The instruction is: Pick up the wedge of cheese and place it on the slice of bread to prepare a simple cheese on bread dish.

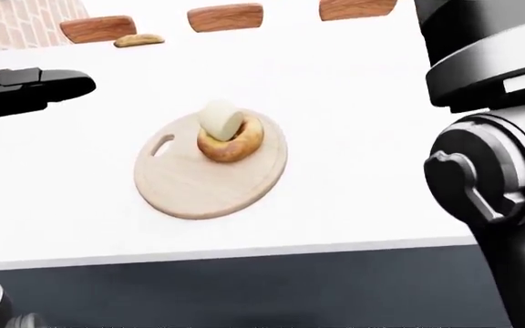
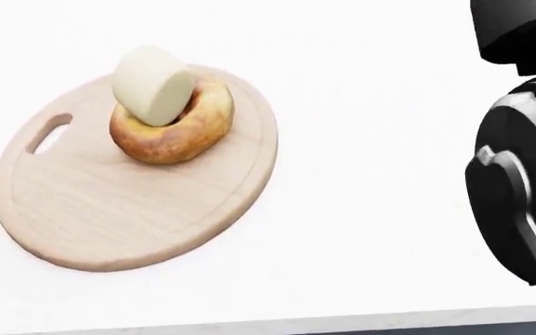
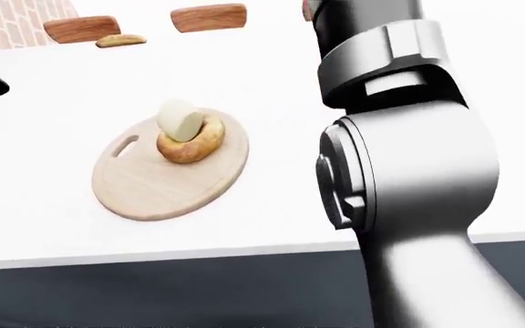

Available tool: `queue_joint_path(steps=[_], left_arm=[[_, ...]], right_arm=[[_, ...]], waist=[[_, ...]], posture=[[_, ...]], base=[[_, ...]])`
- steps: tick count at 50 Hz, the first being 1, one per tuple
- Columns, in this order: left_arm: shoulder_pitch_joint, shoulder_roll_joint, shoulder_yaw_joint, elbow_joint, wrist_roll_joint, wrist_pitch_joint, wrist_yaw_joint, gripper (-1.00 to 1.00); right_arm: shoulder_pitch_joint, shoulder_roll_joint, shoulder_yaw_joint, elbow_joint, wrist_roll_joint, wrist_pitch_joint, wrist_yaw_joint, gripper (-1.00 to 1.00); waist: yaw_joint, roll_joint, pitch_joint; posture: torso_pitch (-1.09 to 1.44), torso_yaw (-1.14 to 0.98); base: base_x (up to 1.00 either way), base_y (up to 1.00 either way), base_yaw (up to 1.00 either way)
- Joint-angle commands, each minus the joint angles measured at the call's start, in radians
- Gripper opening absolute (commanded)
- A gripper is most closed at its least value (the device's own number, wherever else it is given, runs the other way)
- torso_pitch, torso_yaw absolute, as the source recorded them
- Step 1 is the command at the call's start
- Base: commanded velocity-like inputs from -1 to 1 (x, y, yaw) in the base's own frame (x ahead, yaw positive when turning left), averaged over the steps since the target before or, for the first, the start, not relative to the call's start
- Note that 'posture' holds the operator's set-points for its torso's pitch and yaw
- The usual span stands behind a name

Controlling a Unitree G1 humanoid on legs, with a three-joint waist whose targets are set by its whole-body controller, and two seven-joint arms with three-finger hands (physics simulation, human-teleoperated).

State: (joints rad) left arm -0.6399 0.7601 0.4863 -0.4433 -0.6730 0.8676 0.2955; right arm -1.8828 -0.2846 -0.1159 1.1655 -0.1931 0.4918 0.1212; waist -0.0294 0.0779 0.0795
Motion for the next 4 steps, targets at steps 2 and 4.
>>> queue_joint_path(steps=[2,4], left_arm=[[-0.023,0.021,0.02,-0.02,-0.001,-0.021,0.0,1.0],[-0.023,0.023,0.018,-0.02,0.003,-0.019,0.003,1.0]], right_arm=[[-0.024,-0.02,0.005,-0.109,0.016,0.01,0.01,1.0],[0.035,-0.02,0.012,-0.231,0.026,0.063,0.016,1.0]], waist=[[0.0,0.002,-0.03],[0.002,0.001,-0.027]], posture=[[0.0,0.0],[0.0,0.0]], base=[[0.0,0.0,0.0],[0.0,0.0,0.0]])
